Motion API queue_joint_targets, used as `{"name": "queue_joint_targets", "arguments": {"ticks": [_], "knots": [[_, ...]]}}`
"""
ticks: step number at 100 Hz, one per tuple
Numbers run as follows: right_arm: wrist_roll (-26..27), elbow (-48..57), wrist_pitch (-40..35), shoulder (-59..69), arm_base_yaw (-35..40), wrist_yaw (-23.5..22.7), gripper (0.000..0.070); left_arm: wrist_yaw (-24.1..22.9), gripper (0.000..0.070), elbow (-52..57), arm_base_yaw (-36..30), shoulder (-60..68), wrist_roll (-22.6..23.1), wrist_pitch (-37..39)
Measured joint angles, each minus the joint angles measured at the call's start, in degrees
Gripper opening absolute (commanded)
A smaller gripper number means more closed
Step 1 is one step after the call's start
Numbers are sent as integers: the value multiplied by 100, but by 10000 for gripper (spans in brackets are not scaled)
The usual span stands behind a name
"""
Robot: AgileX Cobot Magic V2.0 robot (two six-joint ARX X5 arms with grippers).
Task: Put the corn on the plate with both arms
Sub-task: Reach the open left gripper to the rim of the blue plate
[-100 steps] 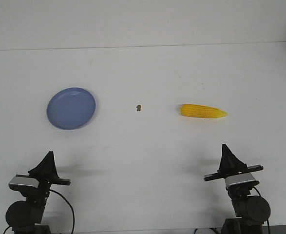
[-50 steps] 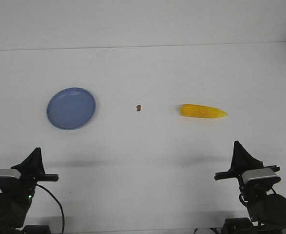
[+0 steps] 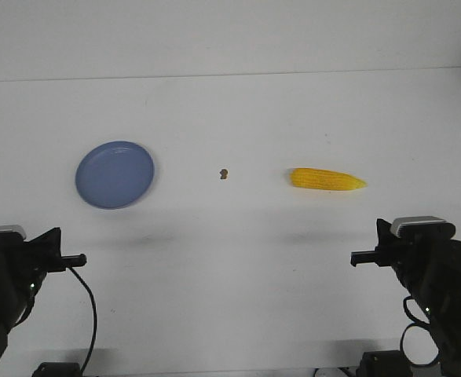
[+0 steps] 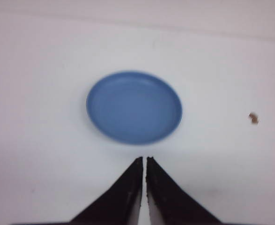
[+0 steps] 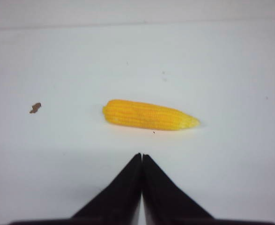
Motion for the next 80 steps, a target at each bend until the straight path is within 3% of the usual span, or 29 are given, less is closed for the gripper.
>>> {"name": "queue_joint_targets", "arguments": {"ticks": [42,46,53,59,64,75,80], "knots": [[90,26,-92,243,0,-149,10,0,22,26,0,247,142,-186],[103,26,-96,243,0,-149,16,2,48,26,0,245,142,-186],[109,26,-129,243,0,-149,38,2,177,26,0,234,140,-186],[109,26,-179,243,0,-149,115,2,318,26,0,229,140,-186],[109,26,-205,243,0,-149,209,0,382,26,0,227,140,-188],[109,24,-221,243,0,-149,443,2,386,26,0,227,140,-212],[114,26,-223,243,0,-149,493,0,384,26,0,227,140,-254]]}}
